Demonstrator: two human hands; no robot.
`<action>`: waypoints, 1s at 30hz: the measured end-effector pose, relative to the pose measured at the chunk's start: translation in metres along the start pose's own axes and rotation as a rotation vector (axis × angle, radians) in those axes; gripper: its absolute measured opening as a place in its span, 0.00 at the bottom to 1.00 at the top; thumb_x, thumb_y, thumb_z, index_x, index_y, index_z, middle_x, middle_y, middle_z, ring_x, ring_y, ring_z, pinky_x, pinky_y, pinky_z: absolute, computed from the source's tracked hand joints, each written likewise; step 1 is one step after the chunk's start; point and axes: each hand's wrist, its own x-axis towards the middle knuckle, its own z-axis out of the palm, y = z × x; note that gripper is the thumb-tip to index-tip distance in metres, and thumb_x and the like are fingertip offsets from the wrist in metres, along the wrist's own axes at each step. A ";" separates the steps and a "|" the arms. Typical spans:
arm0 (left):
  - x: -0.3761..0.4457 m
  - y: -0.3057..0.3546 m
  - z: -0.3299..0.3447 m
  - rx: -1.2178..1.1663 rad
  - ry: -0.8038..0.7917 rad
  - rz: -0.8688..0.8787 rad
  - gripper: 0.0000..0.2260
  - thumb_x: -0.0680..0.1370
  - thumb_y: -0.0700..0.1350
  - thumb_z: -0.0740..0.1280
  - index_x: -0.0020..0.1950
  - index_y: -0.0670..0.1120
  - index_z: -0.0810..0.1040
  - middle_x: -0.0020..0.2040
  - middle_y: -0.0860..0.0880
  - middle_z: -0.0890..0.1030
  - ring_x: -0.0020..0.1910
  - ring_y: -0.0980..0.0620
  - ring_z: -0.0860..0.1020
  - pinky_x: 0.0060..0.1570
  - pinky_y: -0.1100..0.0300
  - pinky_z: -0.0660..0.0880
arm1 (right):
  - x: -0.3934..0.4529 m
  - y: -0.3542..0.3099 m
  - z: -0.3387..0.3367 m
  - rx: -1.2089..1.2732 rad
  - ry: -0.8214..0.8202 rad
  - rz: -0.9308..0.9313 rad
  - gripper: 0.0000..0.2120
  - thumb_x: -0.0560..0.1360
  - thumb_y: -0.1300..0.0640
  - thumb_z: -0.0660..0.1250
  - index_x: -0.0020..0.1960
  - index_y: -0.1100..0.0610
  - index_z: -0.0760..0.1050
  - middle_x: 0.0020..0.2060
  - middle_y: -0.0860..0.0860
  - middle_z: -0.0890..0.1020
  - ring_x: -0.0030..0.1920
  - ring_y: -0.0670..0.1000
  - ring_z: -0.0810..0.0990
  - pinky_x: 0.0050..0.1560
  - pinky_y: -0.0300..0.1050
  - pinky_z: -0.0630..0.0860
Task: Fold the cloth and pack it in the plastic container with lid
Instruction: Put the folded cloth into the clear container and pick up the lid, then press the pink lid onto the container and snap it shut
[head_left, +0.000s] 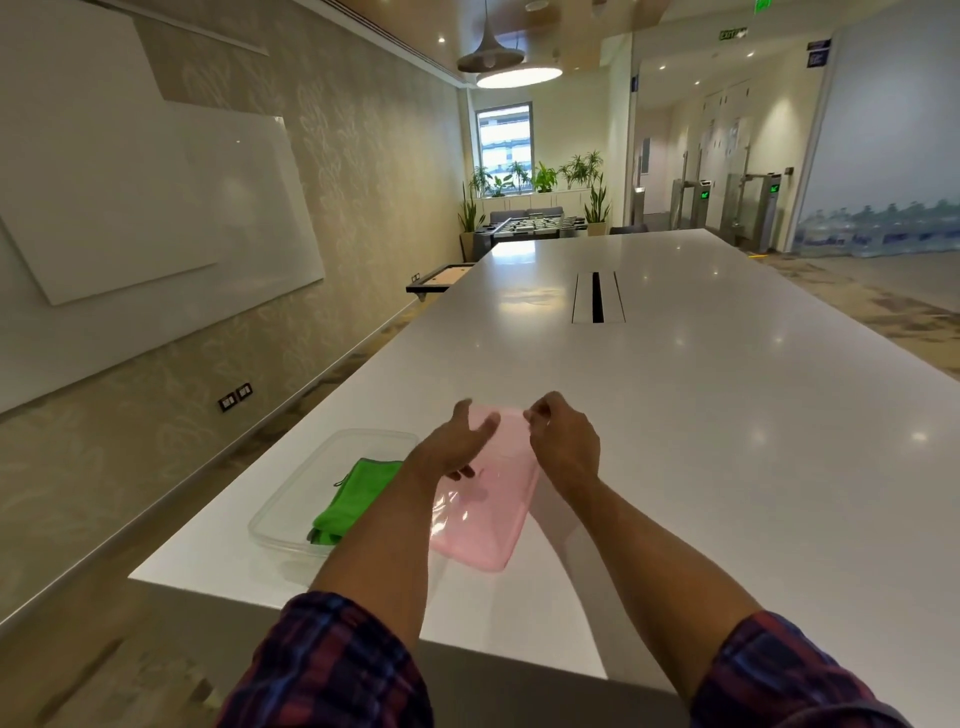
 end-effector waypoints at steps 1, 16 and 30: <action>0.000 0.006 -0.004 -0.055 0.059 0.023 0.33 0.79 0.69 0.51 0.80 0.56 0.49 0.68 0.39 0.75 0.38 0.48 0.83 0.40 0.57 0.79 | 0.001 -0.005 -0.004 0.057 0.052 -0.015 0.05 0.81 0.51 0.65 0.51 0.51 0.77 0.43 0.49 0.86 0.43 0.53 0.84 0.43 0.48 0.79; -0.003 0.002 -0.104 -0.833 0.252 -0.248 0.14 0.79 0.52 0.63 0.48 0.41 0.75 0.41 0.39 0.82 0.33 0.47 0.83 0.24 0.65 0.72 | -0.013 -0.066 -0.015 -0.142 0.238 -1.164 0.13 0.80 0.49 0.68 0.60 0.54 0.74 0.32 0.53 0.84 0.22 0.54 0.78 0.23 0.40 0.73; -0.022 -0.084 -0.126 -0.226 0.426 -0.356 0.21 0.77 0.49 0.68 0.63 0.35 0.78 0.60 0.35 0.80 0.55 0.40 0.79 0.57 0.52 0.75 | -0.067 -0.106 0.020 -0.676 -0.217 -1.883 0.21 0.84 0.58 0.60 0.72 0.55 0.52 0.75 0.59 0.71 0.39 0.55 0.82 0.38 0.47 0.78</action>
